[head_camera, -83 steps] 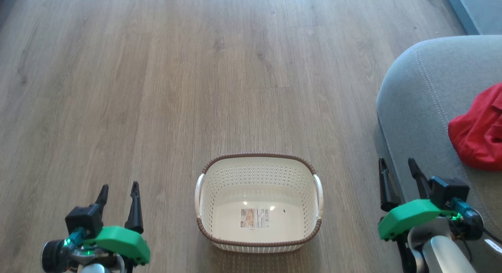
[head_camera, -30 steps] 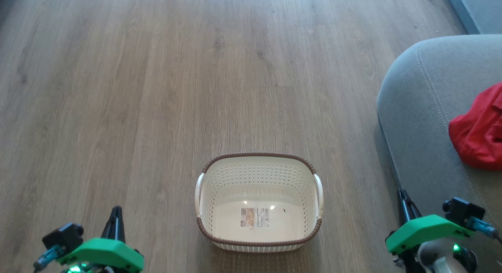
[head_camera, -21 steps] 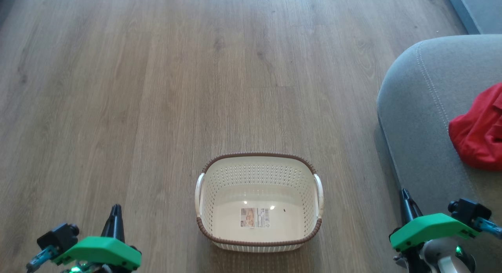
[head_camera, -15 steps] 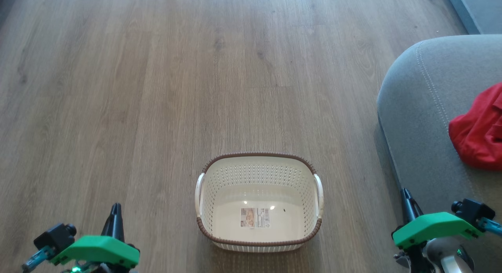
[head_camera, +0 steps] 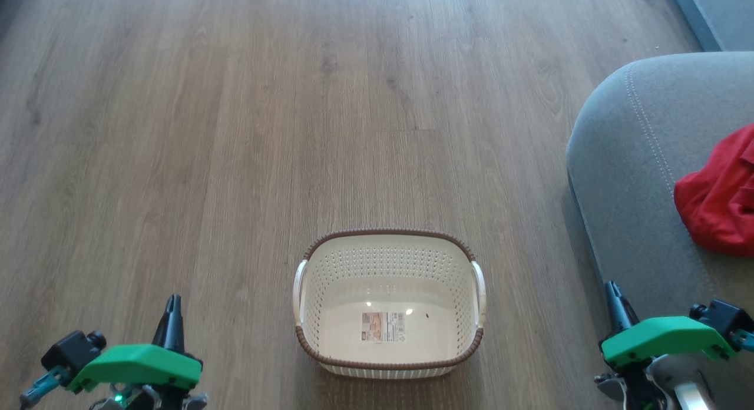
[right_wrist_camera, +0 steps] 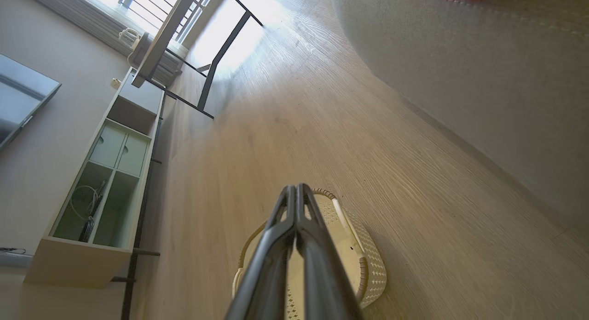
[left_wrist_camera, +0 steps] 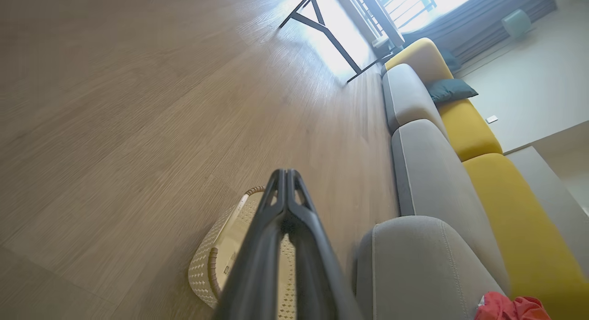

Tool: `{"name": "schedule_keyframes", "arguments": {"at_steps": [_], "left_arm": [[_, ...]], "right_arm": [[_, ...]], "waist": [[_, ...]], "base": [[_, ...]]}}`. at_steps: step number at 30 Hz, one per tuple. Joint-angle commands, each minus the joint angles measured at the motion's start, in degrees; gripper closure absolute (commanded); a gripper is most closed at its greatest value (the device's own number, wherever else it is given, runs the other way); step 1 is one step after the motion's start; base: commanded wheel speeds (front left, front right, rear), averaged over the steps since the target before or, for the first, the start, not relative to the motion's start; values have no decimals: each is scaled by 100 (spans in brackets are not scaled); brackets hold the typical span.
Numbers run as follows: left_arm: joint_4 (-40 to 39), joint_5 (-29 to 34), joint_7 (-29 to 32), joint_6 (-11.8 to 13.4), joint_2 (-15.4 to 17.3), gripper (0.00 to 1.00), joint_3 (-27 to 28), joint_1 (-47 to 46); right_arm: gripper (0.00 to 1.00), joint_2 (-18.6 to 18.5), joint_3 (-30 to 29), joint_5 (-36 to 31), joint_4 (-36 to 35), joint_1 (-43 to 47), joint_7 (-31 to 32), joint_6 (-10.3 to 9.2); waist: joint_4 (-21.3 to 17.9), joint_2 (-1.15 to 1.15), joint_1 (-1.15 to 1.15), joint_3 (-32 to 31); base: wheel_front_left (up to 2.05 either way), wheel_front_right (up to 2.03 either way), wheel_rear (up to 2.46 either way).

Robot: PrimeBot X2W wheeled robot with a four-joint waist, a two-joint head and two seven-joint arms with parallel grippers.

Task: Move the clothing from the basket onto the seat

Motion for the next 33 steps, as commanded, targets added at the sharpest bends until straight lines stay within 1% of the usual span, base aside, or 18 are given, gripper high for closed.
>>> {"name": "schedule_keyframes", "arguments": {"at_steps": [1, 33], "left_arm": [[-222, -167, 34, -47, 32, 100, 156, -301], [-513, -2225, 550, -96, 39, 100, 260, -454]], "right_arm": [[100, -6, -6, 154, -220, -304, 39, 21], [100, 58, -315, 1986, -435, -345, 552, 31]], "waist": [[0, 0, 0, 0], [4, 0, 0, 3]], "base": [[0, 0, 0], [0, 0, 0]]}}
